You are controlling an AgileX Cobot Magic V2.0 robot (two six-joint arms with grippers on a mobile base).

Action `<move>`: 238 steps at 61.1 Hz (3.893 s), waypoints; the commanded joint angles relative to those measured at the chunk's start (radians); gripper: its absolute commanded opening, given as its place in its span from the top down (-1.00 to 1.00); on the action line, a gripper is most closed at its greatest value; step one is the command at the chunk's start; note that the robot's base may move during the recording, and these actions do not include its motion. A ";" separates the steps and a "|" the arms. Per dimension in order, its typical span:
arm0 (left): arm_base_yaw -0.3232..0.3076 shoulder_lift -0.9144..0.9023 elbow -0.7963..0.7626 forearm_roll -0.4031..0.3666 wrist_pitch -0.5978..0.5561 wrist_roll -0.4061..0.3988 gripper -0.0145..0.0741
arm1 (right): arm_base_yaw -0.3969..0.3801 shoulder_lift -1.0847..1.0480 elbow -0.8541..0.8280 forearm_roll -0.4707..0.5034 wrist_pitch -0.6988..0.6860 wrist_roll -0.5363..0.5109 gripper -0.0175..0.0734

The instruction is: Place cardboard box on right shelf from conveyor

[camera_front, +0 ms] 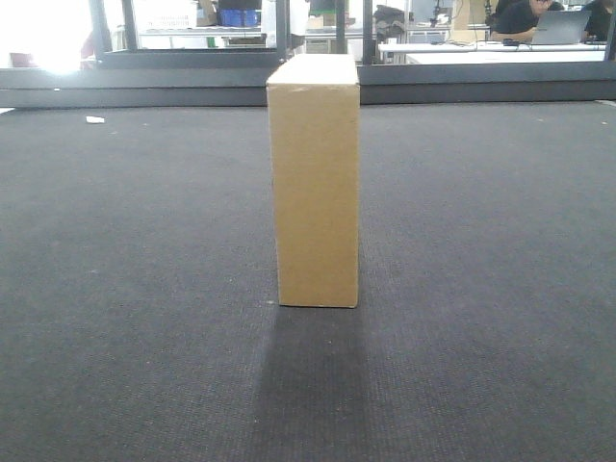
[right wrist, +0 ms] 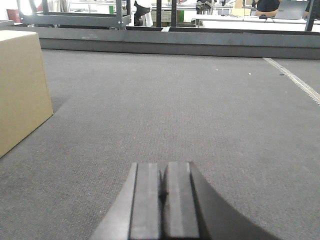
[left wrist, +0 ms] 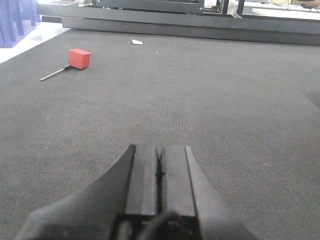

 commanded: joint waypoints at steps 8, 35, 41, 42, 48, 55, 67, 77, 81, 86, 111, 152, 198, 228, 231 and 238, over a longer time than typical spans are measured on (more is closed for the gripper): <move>0.001 -0.015 0.008 -0.006 -0.086 0.000 0.94 | -0.006 -0.020 -0.004 -0.009 -0.084 -0.001 0.54; 0.001 -0.015 0.008 -0.006 -0.086 0.000 0.94 | -0.006 -0.020 -0.004 -0.009 -0.086 -0.001 0.54; 0.001 -0.015 0.008 -0.006 -0.086 0.000 0.93 | -0.006 -0.020 -0.004 -0.009 -0.086 -0.001 0.54; 0.001 -0.015 0.008 -0.006 -0.086 0.000 0.94 | -0.006 -0.020 -0.004 -0.009 -0.086 -0.001 0.54; 0.001 -0.015 0.008 -0.006 -0.086 0.000 0.94 | -0.006 -0.020 -0.004 -0.009 -0.104 -0.001 0.54; 0.001 -0.015 0.008 -0.006 -0.086 0.000 0.93 | -0.006 -0.020 -0.020 -0.007 -0.122 -0.001 0.54; 0.001 -0.015 0.008 -0.006 -0.086 0.000 0.94 | -0.006 0.000 -0.206 -0.007 -0.063 -0.001 0.54; 0.001 -0.015 0.008 -0.006 -0.086 0.000 0.94 | -0.006 0.150 -0.421 -0.007 0.017 -0.001 0.50; 0.001 -0.015 0.008 -0.006 -0.086 0.000 0.94 | -0.006 0.231 -0.487 -0.007 0.037 -0.001 0.36; 0.001 -0.015 0.008 -0.006 -0.086 0.000 0.93 | 0.000 0.334 -0.554 -0.007 0.052 -0.001 0.03; 0.001 -0.015 0.008 -0.006 -0.086 0.000 0.94 | 0.193 0.895 -0.923 -0.008 0.307 -0.001 -0.71; 0.001 -0.015 0.008 -0.006 -0.086 0.000 0.94 | 0.630 1.657 -1.833 -0.194 0.921 0.561 -0.71; 0.001 -0.015 0.008 -0.006 -0.086 0.000 0.94 | 0.677 1.838 -1.970 -0.438 1.034 0.930 -0.71; 0.001 -0.015 0.008 -0.006 -0.086 0.000 0.93 | 0.693 1.851 -1.970 -0.485 1.044 0.933 -0.71; 0.001 -0.015 0.008 -0.006 -0.086 0.000 0.93 | 0.693 1.855 -1.970 -0.487 1.048 0.934 -0.71; 0.001 -0.015 0.008 -0.006 -0.086 0.000 0.94 | 0.695 1.867 -1.970 -0.487 1.048 0.949 -0.71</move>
